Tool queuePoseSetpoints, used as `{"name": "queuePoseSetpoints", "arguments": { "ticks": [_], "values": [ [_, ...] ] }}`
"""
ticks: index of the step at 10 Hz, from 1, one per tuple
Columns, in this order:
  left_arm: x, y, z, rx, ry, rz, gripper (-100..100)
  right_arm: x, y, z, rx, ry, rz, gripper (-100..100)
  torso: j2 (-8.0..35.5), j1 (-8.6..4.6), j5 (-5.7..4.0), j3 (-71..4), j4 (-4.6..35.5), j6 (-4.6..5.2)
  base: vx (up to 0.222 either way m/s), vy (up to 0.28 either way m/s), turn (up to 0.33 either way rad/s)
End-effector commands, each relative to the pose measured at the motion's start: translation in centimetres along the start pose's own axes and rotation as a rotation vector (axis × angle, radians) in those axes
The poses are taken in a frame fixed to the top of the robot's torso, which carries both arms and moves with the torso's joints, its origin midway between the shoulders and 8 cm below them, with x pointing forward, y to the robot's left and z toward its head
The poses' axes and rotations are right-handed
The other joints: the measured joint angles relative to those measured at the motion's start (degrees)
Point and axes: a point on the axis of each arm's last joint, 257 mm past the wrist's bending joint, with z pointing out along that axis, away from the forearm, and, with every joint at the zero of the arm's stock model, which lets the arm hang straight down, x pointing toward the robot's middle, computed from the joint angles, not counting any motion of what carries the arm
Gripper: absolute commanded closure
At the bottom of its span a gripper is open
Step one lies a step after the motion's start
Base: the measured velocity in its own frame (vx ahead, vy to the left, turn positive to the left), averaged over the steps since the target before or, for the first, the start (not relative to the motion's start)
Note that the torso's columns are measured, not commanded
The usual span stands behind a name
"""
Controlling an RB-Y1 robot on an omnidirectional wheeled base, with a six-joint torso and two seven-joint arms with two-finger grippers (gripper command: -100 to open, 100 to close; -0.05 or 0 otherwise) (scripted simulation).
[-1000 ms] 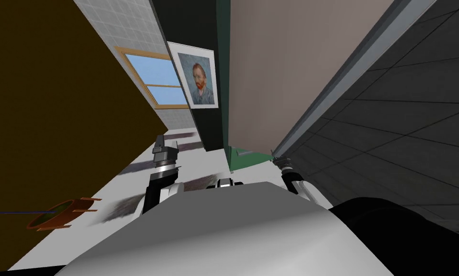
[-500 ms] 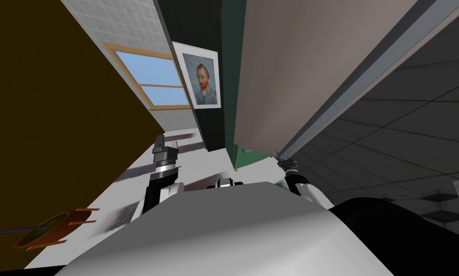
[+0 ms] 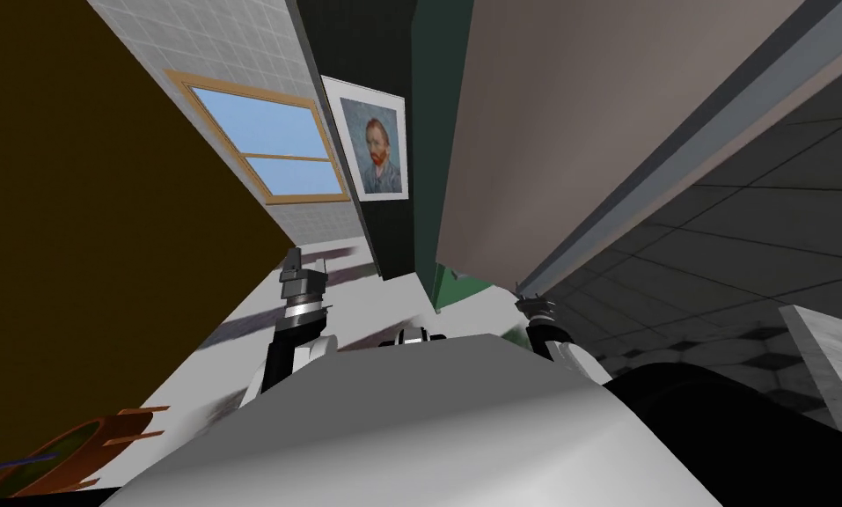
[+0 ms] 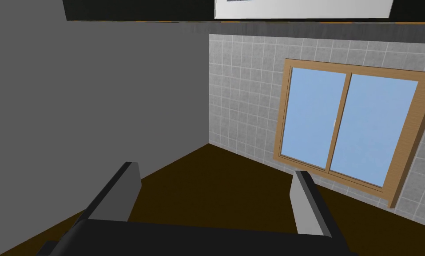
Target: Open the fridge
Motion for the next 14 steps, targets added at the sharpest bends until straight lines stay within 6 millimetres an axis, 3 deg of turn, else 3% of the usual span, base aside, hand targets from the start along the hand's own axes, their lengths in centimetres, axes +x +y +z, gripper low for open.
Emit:
{"name": "queuePoseSetpoints", "arguments": {
  "ticks": [1, 4, 5, 7, 11, 14],
  "values": [
    [0.0, 0.0, 0.0, 0.000, 0.000, 0.000, 0, 0.6, -1.4, -0.3, 0.048, 0.032, 0.013, 100, -0.01, -0.02, 0.04, -0.01, 0.02, -0.04, 0.030, 0.247, -0.109],
    [0.0, 0.0, 0.0, 0.000, 0.000, 0.000, 0, 2.2, -3.0, -1.0, 0.105, 0.086, 0.024, 100, 0.02, 0.10, 0.10, -0.03, 0.04, -0.11, 0.015, 0.264, -0.117],
    [0.0, 0.0, 0.0, 0.000, 0.000, 0.000, 0, 2.6, -3.9, -1.9, 0.100, 0.095, 0.020, -100, 0.09, 0.29, 0.11, 0.03, 0.04, -0.10, 0.022, 0.134, -0.052],
    [0.0, 0.0, 0.0, 0.000, 0.000, 0.000, 0, 2.4, -4.8, -2.8, 0.101, 0.097, 0.023, -100, 0.02, -1.15, -0.11, -0.07, 0.08, 0.21, 0.042, -0.035, 0.018],
    [0.0, 0.0, 0.0, 0.000, 0.000, 0.001, 0, 1.8, -6.3, -4.5, 0.096, 0.100, 0.029, -100, 0.59, 0.25, 0.32, 0.26, 0.20, 0.47, 0.052, -0.051, 0.001],
    [0.0, 0.0, 0.0, 0.000, 0.000, 0.000, 0, 1.5, -7.0, -5.3, 0.090, 0.102, 0.033, -100, 0.84, 0.46, 0.69, 0.28, 0.39, 0.51, 0.029, -0.003, -0.007]
  ]
}}
